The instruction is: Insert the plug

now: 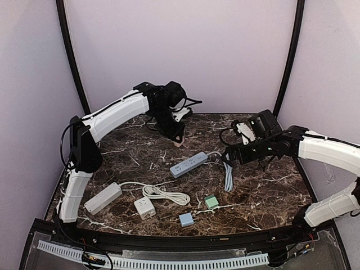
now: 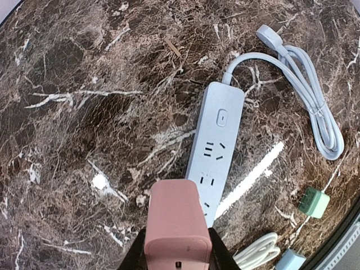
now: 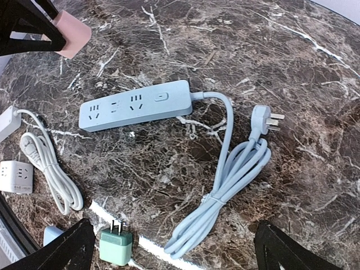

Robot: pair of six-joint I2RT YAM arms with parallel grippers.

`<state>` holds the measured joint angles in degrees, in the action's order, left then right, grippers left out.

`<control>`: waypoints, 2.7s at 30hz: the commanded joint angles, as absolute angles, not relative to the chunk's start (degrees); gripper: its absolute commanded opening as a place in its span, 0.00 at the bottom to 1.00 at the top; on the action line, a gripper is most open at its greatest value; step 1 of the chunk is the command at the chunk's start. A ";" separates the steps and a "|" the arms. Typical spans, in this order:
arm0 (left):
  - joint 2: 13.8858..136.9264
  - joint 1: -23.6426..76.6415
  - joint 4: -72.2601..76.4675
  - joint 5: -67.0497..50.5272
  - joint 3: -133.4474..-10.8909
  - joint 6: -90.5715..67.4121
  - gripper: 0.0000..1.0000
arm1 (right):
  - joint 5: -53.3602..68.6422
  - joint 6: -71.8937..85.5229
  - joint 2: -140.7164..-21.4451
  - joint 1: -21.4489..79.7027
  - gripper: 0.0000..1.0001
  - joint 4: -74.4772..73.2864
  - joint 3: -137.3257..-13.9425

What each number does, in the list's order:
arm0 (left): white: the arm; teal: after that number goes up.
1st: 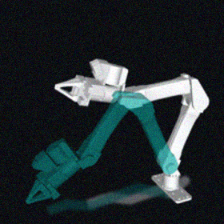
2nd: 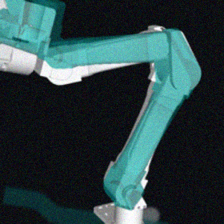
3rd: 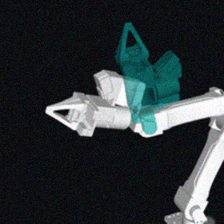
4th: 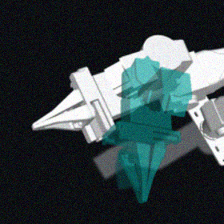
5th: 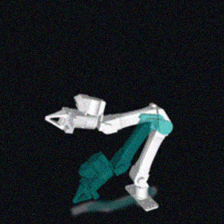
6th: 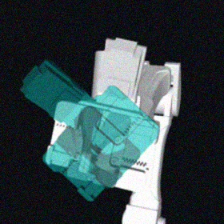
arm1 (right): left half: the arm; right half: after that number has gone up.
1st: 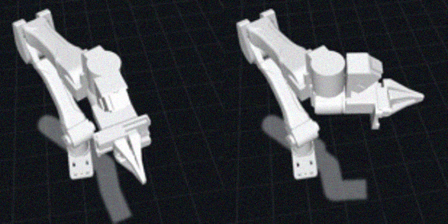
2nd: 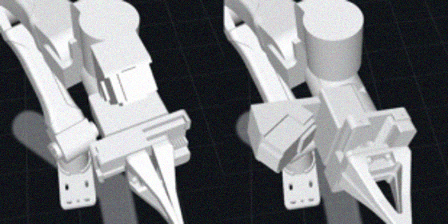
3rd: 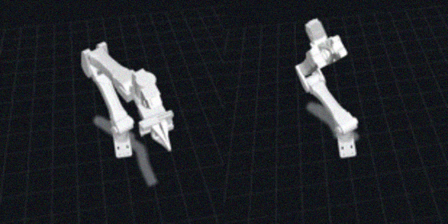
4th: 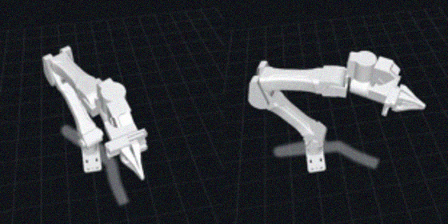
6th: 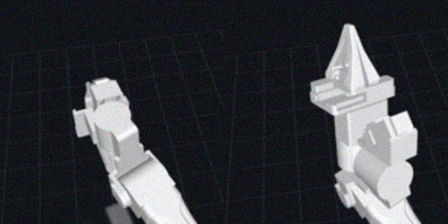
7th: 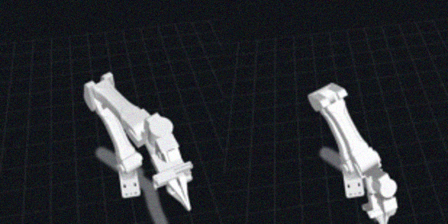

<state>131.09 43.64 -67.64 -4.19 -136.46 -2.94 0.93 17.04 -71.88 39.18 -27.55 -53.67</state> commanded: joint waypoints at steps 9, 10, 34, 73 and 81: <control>137.49 46.27 -63.41 -4.28 -141.78 4.72 0.01 | -2.15 17.33 -70.66 37.71 0.99 -32.10 -54.86; 137.69 46.38 -63.27 -4.42 -141.97 5.71 0.01 | -1.93 17.32 -70.73 37.71 0.99 -32.21 -54.91; 143.45 48.72 -65.23 -0.70 -144.60 16.00 0.01 | -1.03 16.22 -72.31 37.62 0.99 -31.54 -53.71; 142.24 51.75 -68.61 1.57 -142.89 14.03 0.01 | -3.48 13.22 -72.38 37.62 0.99 -31.35 -52.09; 140.86 51.95 -69.21 6.87 -139.12 14.08 0.01 | -3.77 12.59 -73.56 37.61 0.99 -31.11 -52.81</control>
<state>143.65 51.77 -65.17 4.10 -141.58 14.50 -2.85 13.34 -72.58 37.91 -32.51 -52.03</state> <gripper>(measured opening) 0.245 0.986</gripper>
